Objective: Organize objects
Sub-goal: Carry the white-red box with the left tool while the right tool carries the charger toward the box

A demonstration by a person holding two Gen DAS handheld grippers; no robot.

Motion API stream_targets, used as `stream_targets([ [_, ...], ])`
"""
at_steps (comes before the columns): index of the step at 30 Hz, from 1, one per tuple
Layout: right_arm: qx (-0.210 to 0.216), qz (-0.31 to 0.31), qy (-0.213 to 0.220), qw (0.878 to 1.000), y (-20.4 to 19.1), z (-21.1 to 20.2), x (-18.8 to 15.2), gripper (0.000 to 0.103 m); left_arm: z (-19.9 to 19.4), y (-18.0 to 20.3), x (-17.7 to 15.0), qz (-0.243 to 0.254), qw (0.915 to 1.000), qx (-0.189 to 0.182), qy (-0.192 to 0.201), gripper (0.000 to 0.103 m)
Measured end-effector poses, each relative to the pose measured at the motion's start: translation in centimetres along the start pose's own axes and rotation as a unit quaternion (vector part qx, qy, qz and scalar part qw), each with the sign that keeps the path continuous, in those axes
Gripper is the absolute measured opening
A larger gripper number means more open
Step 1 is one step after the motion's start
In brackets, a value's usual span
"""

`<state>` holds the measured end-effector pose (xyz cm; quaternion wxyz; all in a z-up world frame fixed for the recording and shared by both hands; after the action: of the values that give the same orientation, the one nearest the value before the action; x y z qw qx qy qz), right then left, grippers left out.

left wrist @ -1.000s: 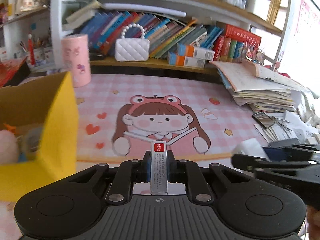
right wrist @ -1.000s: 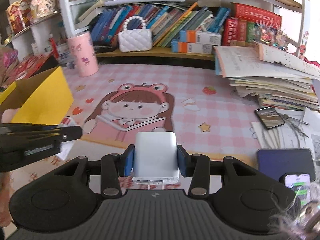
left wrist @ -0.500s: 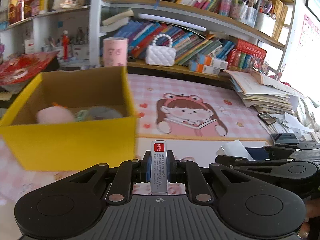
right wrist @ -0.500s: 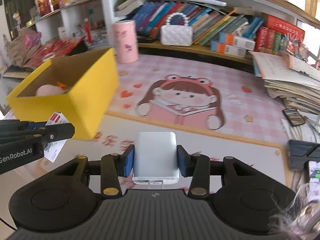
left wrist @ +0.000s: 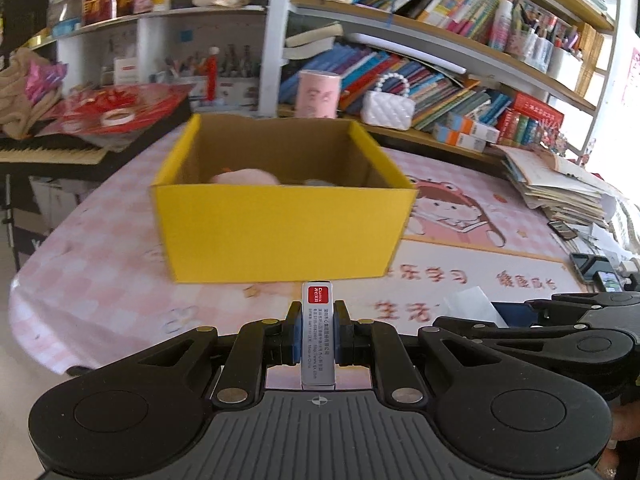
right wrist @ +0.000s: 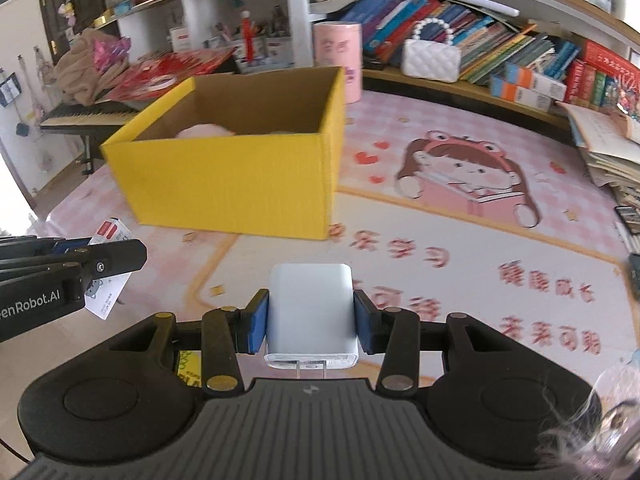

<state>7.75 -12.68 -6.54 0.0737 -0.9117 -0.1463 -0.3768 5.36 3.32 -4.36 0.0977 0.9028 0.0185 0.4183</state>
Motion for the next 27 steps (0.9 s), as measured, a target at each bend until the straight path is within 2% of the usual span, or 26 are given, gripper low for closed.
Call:
stream_targets([
  [10,0.015,-0.003,0.005,1.0,-5.9,-0.4,-0.4,0.041,-3.3,-4.4,-0.5,-0.002,0.9997,0.013,0.019,0.013],
  [21,0.009,-0.014,0.01,1.0,-8.8,-1.3,-0.1,0.041,-5.2,-6.8,-0.4,-0.015,0.9991,0.009,0.04,0.013],
  [27,0.004,-0.013,0.008,1.0,-9.2,-1.4,0.2,0.041,-5.4,-7.4,0.2,-0.02,0.9986,0.005,0.048,0.013],
])
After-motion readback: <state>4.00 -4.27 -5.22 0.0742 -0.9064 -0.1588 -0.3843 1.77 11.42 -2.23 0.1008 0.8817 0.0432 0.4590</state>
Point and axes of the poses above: each gripper's, at about its wrist camera, not at the fingertips, and z roughly the way its jaws point, y to its right, x to its top, the point moved 6 cm from there along z, roughly the way its jaws point, and after that the axes turned 4 degrees about -z, right-handed, at the moved point
